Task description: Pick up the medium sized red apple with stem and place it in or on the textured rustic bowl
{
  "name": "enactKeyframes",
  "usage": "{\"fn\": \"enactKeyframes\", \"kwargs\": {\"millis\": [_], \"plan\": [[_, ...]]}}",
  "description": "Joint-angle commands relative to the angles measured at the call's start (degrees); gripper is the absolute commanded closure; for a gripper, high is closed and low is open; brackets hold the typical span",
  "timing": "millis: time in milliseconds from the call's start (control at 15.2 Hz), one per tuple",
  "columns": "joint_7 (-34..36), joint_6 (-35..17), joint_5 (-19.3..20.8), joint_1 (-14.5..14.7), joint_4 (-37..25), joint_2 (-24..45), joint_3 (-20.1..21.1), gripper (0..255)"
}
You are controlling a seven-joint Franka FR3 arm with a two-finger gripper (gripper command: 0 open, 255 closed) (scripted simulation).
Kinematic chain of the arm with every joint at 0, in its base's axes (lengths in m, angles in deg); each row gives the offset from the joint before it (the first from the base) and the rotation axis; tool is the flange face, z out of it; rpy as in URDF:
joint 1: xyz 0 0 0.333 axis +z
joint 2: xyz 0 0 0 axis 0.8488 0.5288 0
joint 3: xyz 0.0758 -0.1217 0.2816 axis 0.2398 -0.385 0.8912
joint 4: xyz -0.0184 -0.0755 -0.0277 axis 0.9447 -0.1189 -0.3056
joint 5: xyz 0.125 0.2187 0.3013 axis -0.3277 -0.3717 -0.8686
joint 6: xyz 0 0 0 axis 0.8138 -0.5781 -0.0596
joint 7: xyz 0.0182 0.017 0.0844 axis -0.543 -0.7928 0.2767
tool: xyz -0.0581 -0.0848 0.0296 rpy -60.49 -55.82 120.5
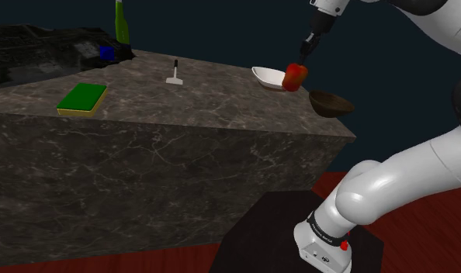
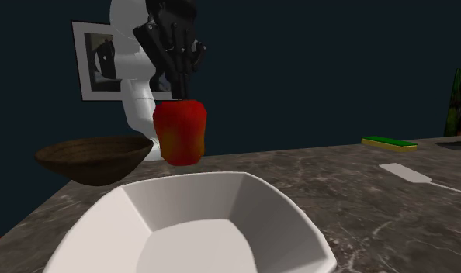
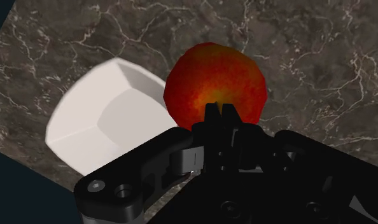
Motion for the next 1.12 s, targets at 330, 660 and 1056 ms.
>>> {"fn": "enactKeyframes", "kwargs": {"millis": [330,660,1056], "plan": [[-0.36,5.73,-0.72,0.32,-8.64,3.00,-0.12,255],[-0.93,10.05,-1.37,0.46,-15.63,5.75,-0.53,255],[-1.83,15.44,-2.39,0.48,-24.82,9.69,-1.32,255]]}}
